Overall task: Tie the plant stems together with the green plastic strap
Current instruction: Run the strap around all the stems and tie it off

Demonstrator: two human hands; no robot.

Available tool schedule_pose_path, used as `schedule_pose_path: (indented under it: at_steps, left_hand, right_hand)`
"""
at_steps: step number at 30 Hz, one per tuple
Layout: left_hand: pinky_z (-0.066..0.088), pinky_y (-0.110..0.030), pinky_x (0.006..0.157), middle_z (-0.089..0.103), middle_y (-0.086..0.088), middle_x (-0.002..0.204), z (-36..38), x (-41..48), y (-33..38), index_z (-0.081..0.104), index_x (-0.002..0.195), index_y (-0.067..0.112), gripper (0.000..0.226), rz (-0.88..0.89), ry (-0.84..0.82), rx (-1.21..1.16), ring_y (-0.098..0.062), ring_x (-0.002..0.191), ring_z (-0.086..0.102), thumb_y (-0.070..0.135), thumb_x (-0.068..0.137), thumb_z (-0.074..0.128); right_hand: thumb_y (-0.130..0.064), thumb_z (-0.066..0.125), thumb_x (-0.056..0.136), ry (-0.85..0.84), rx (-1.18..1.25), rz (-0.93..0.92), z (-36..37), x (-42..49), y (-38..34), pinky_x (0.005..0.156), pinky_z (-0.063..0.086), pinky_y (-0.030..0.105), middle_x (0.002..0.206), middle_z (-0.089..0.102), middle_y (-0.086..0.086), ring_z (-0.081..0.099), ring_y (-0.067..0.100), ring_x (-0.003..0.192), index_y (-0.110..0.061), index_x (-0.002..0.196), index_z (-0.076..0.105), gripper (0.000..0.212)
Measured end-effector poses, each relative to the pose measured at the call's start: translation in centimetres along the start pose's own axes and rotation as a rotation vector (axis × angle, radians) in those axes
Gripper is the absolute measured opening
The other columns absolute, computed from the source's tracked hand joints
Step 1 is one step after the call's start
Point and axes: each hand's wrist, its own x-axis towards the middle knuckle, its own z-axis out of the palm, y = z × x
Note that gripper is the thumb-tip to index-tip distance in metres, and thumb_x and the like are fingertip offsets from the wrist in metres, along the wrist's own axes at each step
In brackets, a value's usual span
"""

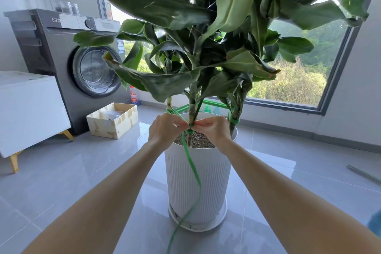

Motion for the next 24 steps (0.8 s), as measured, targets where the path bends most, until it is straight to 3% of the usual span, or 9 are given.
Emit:
schedule_pose_path:
  at_steps: [9,14,19,24]
  left_hand:
    - [0.055,-0.033,0.071,0.073,-0.002,0.093,0.27,0.32,-0.04,0.076,0.097,0.017,0.017,0.031,-0.052,-0.005,-0.014,0.076,0.064,0.026,0.084,0.070]
    - [0.056,-0.034,0.074,0.073,-0.005,0.096,0.44,0.46,-0.03,0.075,0.100,0.013,0.016,0.075,-0.088,0.006,-0.018,0.079,0.064,0.017,0.088,0.064]
    - [0.055,-0.032,0.076,0.073,-0.008,0.096,0.62,0.69,-0.22,0.074,0.099,0.009,0.016,0.089,-0.099,-0.016,-0.019,0.081,0.065,0.012,0.088,0.063]
    - [0.051,-0.025,0.068,0.072,-0.007,0.091,0.51,0.87,-0.18,0.074,0.098,0.006,0.015,0.103,-0.104,-0.021,-0.019,0.078,0.064,0.010,0.088,0.063]
  right_hand:
    - [-0.011,0.081,0.071,0.034,0.042,0.010,0.14,-0.08,0.31,0.060,0.044,0.001,0.084,0.073,0.002,0.058,-0.002,0.064,-0.006,0.092,0.076,0.022]
    - [-0.007,0.080,0.073,-0.026,0.072,0.055,-0.26,-0.21,0.51,0.077,0.052,0.012,0.085,0.073,0.003,0.063,0.004,0.074,-0.007,0.092,0.076,0.019]
    - [-0.005,0.063,0.084,-0.266,-0.021,0.234,-0.11,-0.55,0.57,0.082,0.057,0.030,0.085,0.071,0.001,0.065,0.013,0.081,-0.017,0.082,0.067,0.013]
    - [-0.006,0.046,0.090,-0.517,0.128,0.359,-0.02,-0.85,-0.10,0.090,0.051,0.034,0.098,0.073,0.006,0.065,0.015,0.080,-0.008,0.100,0.069,0.025]
